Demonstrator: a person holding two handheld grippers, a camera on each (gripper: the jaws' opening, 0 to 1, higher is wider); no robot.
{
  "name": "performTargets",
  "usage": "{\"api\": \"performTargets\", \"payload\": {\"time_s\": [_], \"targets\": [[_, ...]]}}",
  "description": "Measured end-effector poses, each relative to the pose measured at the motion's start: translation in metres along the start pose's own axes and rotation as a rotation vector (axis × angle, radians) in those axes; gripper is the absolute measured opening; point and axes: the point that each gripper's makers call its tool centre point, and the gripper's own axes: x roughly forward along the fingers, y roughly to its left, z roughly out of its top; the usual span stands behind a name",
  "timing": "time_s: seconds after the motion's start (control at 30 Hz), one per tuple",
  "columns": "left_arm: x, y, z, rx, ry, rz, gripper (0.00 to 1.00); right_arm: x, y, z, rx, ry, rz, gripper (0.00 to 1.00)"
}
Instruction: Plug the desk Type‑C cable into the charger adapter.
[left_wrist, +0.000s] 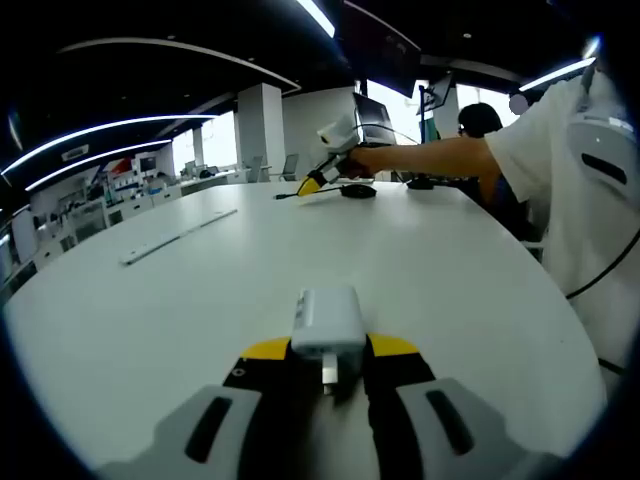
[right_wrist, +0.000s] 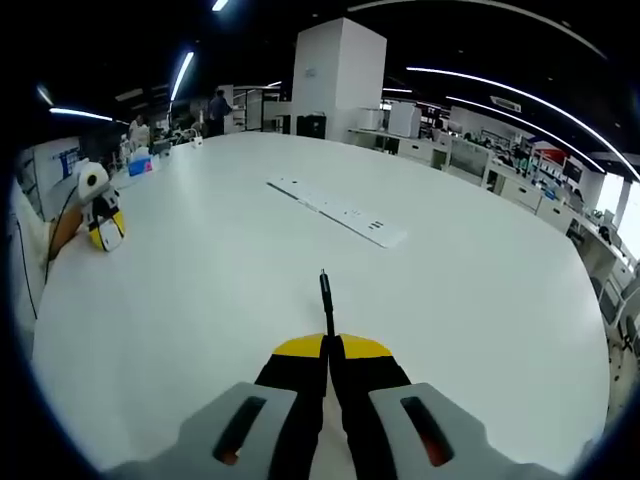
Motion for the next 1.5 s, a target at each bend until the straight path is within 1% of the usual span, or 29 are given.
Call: {"api": "performTargets", "payload": {"time_s": [0.2,0.33,0.63,0.97,1.5], "targets": [[0.000,0.000,0.000,0.000,0.000,0.001,0.26,-0.001,0.008,0.000,0.000,-0.012,0.013,0.02],[0.000,0.000,0.000,0.000,-0.001,0.001,0.26,-0.003,0.018,0.002,0.007,-0.030,0.026,0.02],[-0.001,0.000,0.000,0.001,-0.002,0.002,0.26,-0.007,0.035,0.004,-0.005,-0.034,0.047,0.02],[-0.002,0.001,0.000,0.002,-0.001,0.004,0.26,-0.010,0.063,0.008,-0.028,-0.042,0.084,0.02],[-0.002,0.001,0.000,0.008,-0.001,0.009,0.26,-0.017,0.083,0.008,-0.040,-0.062,0.100,0.02]]}}
